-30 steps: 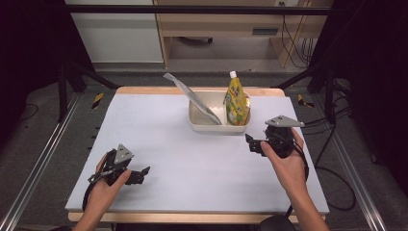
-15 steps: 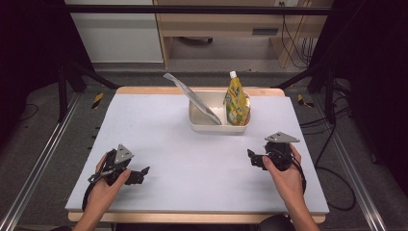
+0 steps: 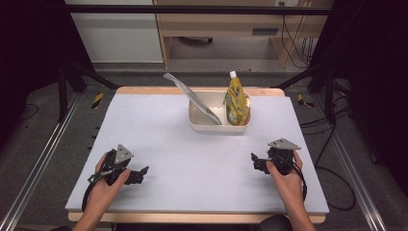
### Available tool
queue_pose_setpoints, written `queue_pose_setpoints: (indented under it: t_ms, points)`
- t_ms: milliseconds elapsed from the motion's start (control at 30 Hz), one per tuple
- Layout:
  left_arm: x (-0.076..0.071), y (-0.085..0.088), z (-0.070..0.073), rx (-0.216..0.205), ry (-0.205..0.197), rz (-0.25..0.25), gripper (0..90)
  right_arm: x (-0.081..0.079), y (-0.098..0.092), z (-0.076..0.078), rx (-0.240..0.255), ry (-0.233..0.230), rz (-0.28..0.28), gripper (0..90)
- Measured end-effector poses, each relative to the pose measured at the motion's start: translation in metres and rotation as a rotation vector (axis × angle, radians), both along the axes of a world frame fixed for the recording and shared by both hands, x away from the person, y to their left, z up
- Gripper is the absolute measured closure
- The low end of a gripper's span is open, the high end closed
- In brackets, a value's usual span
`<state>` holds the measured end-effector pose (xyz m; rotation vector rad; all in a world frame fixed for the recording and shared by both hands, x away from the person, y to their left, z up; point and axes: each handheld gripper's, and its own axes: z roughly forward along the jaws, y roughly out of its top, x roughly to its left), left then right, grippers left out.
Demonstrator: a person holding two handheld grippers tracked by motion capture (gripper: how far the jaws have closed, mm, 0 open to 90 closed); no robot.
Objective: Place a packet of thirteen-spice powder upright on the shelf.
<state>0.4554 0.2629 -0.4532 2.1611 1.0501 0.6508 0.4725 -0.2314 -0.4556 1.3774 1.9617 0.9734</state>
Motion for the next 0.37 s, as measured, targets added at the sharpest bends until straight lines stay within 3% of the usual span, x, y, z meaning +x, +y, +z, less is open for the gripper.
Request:
queue_pose_setpoints:
  t_ms: [367]
  points:
    - [0.0, 0.0, 0.002, 0.002, -0.005, 0.003, 5.2, 0.0, -0.005, -0.016, 0.006, -0.003, -0.039, 8.6]
